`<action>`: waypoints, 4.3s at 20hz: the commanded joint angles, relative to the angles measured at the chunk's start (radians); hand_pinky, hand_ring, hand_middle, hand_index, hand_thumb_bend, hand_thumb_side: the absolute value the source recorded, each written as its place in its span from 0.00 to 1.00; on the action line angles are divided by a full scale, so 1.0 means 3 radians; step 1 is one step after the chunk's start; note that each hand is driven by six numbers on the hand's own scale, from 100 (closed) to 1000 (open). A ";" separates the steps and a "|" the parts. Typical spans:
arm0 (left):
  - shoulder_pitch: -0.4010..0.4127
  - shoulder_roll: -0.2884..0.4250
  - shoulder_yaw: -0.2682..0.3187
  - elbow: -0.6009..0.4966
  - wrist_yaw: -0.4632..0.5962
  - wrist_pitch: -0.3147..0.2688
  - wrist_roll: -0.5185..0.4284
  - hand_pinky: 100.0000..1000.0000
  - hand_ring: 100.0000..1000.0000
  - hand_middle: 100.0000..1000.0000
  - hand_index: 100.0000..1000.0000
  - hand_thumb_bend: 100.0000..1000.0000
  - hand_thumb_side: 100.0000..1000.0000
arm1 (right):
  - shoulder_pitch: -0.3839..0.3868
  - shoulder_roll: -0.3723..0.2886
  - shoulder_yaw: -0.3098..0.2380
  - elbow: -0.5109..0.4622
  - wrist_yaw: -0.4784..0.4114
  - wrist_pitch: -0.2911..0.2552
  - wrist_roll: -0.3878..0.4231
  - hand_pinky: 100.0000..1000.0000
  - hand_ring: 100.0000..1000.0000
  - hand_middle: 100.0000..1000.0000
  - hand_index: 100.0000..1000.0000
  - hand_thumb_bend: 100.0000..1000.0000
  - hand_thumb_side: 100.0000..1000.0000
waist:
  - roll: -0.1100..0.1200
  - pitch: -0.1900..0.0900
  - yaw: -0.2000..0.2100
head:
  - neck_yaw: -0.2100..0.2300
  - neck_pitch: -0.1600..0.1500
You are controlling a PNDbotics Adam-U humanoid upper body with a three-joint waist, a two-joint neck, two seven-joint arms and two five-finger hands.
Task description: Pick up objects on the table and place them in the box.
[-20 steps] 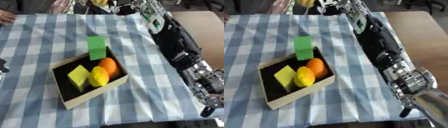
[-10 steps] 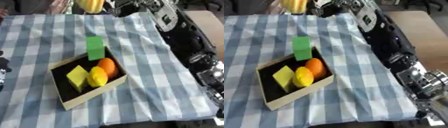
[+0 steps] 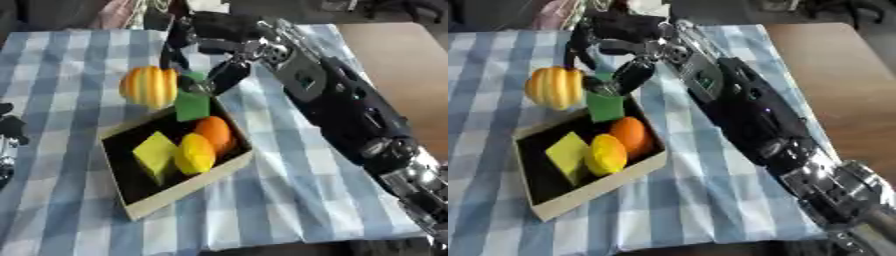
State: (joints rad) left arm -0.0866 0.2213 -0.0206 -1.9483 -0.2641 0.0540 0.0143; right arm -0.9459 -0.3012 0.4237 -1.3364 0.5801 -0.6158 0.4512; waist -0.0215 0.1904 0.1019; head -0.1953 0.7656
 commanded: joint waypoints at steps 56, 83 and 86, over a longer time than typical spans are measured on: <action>0.0008 0.0087 0.0037 -0.0025 -0.0028 -0.0014 0.0015 0.70 0.48 0.54 0.76 0.14 0.62 | -0.0022 0.0031 0.0112 0.0098 0.0613 -0.0736 0.0529 0.81 0.74 0.54 0.77 0.00 0.07 | -0.0064 -0.0138 -0.0043 | -0.0007 0.0015; 0.0019 0.0088 0.0048 -0.0017 -0.0026 -0.0011 0.0032 0.70 0.48 0.54 0.76 0.14 0.62 | 0.0024 -0.0427 -0.0460 -0.0394 0.0026 -0.0238 0.0189 0.82 0.75 0.61 0.85 0.00 0.00 | -0.0077 -0.0150 -0.0074 | 0.0038 0.0015; 0.0012 0.0082 0.0047 -0.0012 -0.0024 -0.0014 0.0030 0.70 0.48 0.54 0.76 0.14 0.62 | 0.0162 -0.0479 -0.0602 -0.0468 -0.0091 -0.0118 0.0085 0.83 0.75 0.62 0.86 0.00 0.00 | -0.0080 -0.0143 -0.0075 | 0.0054 0.0015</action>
State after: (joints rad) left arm -0.0751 0.2290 -0.0142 -1.9418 -0.2720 0.0523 0.0197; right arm -0.8834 -0.4152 0.2716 -1.4497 0.5731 -0.6557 0.4791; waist -0.0334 0.1722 0.0806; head -0.1838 0.7656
